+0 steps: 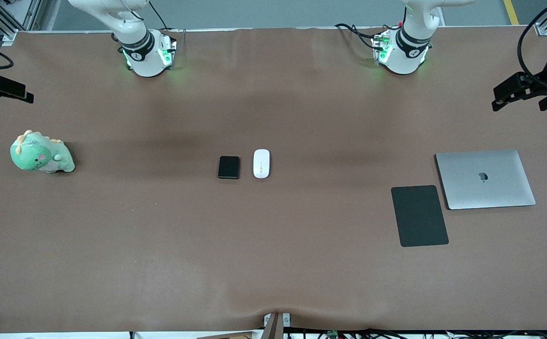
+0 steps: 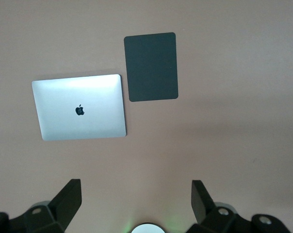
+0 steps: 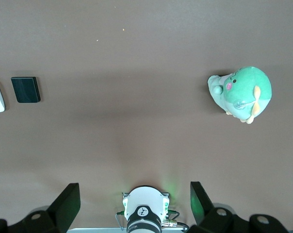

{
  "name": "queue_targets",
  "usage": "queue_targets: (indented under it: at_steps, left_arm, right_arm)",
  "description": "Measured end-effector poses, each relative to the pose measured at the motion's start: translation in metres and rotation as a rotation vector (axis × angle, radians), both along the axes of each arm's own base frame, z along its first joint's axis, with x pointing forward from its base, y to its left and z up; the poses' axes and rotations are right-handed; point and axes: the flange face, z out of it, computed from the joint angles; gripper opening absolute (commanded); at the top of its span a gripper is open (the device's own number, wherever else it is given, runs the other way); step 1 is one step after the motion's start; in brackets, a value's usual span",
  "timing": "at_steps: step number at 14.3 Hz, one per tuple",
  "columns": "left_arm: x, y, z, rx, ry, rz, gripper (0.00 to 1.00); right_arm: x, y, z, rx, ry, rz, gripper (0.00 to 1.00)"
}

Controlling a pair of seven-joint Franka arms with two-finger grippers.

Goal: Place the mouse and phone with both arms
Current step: 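Reach the left gripper down over the white mouse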

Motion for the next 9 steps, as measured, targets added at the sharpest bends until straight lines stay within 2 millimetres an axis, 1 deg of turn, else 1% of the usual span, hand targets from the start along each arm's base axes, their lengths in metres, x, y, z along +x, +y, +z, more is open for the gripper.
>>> queue_targets:
  at_steps: [3, 4, 5, 6, 7, 9]
  left_arm:
    - [0.0, -0.006, -0.002, 0.0, 0.005, -0.012, 1.0]
    - [0.001, -0.011, -0.005, 0.0, 0.011, -0.021, 1.0]
    - [0.002, -0.022, -0.012, -0.001, 0.024, -0.042, 1.0]
    - [0.005, -0.042, -0.022, -0.003, 0.041, -0.063, 1.0]
    - [0.009, -0.069, -0.036, -0.003, 0.056, -0.074, 1.0]
    - [0.016, -0.136, -0.072, -0.004, 0.082, -0.094, 1.0]
  right_arm:
    - [0.0, 0.0, 0.0, 0.0, 0.0, 0.0, 1.0]
    - [0.0, 0.0, 0.0, 0.0, 0.0, 0.0, 1.0]
    - [0.0, 0.0, 0.0, 0.0, 0.001, 0.0, 1.0]
    - [0.0, 0.0, -0.001, 0.0, 0.001, 0.0, 1.0]
    - [0.0, 0.0, -0.001, 0.0, 0.002, 0.0, 1.0]
    - [0.0, 0.0, -0.001, 0.0, 0.002, 0.0, 1.0]
